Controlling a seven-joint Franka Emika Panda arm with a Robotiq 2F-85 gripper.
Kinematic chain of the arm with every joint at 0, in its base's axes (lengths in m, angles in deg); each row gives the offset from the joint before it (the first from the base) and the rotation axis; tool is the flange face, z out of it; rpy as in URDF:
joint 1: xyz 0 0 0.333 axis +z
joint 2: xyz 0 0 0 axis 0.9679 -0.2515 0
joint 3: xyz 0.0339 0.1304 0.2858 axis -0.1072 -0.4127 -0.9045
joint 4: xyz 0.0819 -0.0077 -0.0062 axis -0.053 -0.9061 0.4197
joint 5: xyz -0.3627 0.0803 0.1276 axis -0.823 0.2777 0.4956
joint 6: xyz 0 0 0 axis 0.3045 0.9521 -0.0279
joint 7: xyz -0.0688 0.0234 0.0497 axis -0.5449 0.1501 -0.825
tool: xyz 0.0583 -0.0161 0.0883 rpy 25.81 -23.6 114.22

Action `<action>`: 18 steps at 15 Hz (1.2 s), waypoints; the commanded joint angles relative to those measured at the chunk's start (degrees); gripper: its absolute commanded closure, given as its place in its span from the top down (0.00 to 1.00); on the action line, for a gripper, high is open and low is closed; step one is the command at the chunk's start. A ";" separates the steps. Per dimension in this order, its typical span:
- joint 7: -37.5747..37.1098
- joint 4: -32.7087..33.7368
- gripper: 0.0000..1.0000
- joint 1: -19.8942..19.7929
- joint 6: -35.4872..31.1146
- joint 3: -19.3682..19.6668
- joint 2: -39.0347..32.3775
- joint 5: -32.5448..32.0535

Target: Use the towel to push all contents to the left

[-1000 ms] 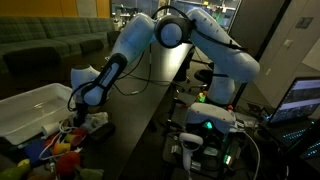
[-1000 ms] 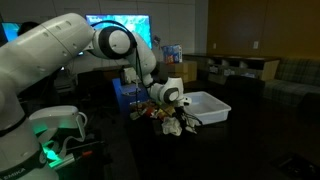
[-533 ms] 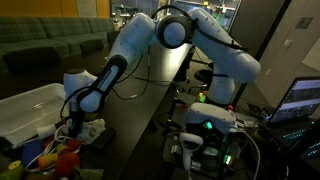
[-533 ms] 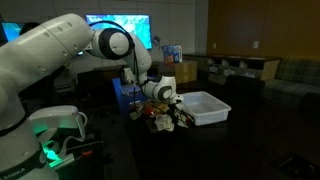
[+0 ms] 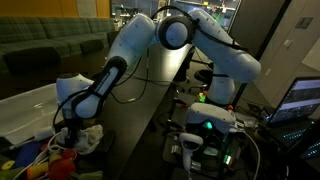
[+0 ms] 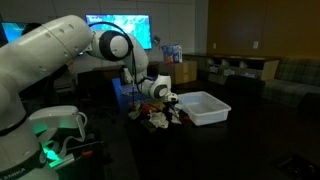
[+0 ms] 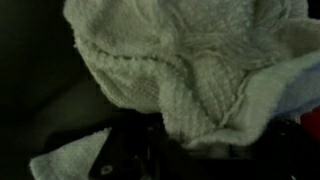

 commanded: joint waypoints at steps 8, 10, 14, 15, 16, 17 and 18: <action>1.67 6.19 0.01 2.69 1.69 -3.13 -3.89 -0.52; 1.78 6.77 0.01 2.93 1.61 -3.48 -4.10 -0.42; 1.74 6.42 0.01 3.01 1.49 -2.91 -3.54 -0.75; 1.93 5.78 0.01 2.73 1.63 -2.73 -2.94 -0.85; 1.89 4.99 0.01 2.50 1.33 -2.38 -2.28 -0.96; 1.88 3.97 0.01 2.18 1.02 -2.01 -1.45 -1.05; 1.65 2.32 0.01 1.86 0.31 -1.31 -0.09 -1.27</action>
